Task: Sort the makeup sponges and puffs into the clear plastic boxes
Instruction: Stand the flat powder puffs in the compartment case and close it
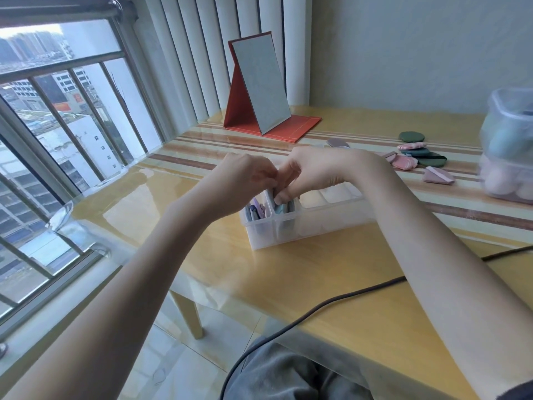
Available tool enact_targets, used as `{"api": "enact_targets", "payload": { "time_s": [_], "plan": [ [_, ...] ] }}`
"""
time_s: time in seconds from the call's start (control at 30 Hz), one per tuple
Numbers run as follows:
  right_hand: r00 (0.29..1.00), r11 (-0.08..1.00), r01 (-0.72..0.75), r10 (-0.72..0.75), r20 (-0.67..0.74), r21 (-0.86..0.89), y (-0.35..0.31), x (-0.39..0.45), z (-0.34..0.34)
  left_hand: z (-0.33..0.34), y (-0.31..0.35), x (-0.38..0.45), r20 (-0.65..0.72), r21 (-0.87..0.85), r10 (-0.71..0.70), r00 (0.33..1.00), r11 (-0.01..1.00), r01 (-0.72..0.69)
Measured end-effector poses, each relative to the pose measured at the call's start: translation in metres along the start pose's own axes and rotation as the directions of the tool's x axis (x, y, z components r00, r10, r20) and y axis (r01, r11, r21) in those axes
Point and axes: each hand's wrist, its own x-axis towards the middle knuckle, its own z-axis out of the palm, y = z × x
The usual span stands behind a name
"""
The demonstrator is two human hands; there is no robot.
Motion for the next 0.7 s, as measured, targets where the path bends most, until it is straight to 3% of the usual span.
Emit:
{"api": "enact_targets", "payload": {
  "time_s": [0.17, 0.3, 0.5, 0.63, 0.7],
  "plan": [
    [0.998, 1.0, 0.013, -0.012, -0.055, 0.016, 0.0, 0.004, 0.002, -0.006, 0.004, 0.006, 0.084, 0.087, 0.028, 0.996, 0.996, -0.036],
    [0.996, 1.0, 0.01, -0.012, -0.085, -0.022, -0.004, 0.004, 0.003, -0.007, 0.009, 0.006, 0.075, 0.073, 0.001, 0.997, 0.997, -0.007],
    [1.0, 0.998, -0.026, 0.026, 0.013, -0.056, -0.011, -0.004, -0.004, -0.005, 0.017, 0.006, 0.083, 0.184, -0.045, 0.996, 0.983, 0.03],
    [0.997, 0.999, -0.01, 0.013, -0.072, 0.044, -0.008, -0.01, -0.012, 0.003, 0.021, 0.011, 0.055, 0.288, -0.013, 0.998, 0.958, -0.003],
    [0.994, 1.0, 0.006, -0.004, -0.107, 0.025, -0.007, -0.012, -0.013, 0.004, 0.021, 0.013, 0.076, 0.25, -0.007, 0.997, 0.968, -0.013]
  ]
}}
